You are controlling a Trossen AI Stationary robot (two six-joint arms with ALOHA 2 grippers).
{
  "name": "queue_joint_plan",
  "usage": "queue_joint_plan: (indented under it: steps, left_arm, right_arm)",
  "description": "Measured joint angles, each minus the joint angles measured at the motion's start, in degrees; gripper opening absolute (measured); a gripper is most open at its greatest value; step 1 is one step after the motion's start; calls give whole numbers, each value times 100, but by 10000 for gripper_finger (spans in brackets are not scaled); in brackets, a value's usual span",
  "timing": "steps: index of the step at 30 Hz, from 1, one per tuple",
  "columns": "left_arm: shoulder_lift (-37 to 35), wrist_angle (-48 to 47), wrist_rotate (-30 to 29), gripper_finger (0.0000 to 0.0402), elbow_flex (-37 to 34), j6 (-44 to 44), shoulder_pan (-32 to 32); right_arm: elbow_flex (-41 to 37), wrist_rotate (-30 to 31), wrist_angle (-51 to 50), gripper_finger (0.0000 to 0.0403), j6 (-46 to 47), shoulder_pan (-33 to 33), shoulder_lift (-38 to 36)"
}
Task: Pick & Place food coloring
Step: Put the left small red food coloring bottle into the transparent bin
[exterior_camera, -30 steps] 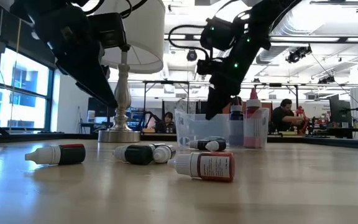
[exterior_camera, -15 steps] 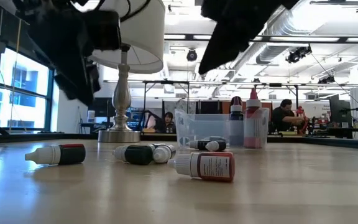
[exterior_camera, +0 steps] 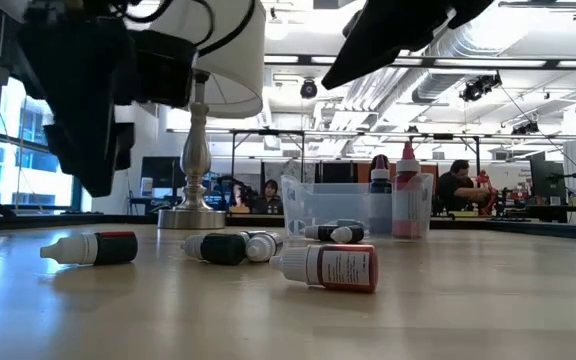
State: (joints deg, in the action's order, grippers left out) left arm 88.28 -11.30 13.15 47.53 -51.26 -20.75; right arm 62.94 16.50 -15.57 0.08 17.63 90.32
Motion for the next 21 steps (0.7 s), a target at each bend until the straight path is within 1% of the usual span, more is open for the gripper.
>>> queue_joint_plan:
  steps: [2, 4, 7, 9, 13, 18, 21]
  left_arm:
    - [219, -549, -46, 158, 354, 243, -2]
    - [394, -1347, -240, 158, 740, 451, -2]
    - [684, -2436, -608, 158, 1324, 490, -2]
    - [872, -2851, -739, 158, 1585, 492, -9]
    - [1115, -2736, -738, 158, 1929, 599, -165]
    - [1369, -2712, -790, 158, 2054, 578, -394]
    - [1504, -2783, -966, 158, 2047, 447, -431]
  right_arm:
    - [0, -26, 0, 138, 0, 50, 0]
    - [0, -6, 0, 138, 0, 85, 0]
    - [0, -9, 2, 138, -2, 94, 0]
    - [0, -10, -2, 138, -2, 92, 0]
    - [0, -10, -2, 138, -7, 92, 2]
    - [0, -32, -26, 138, -7, 92, 2]
    - [-2, -36, -26, 138, -7, 92, 2]
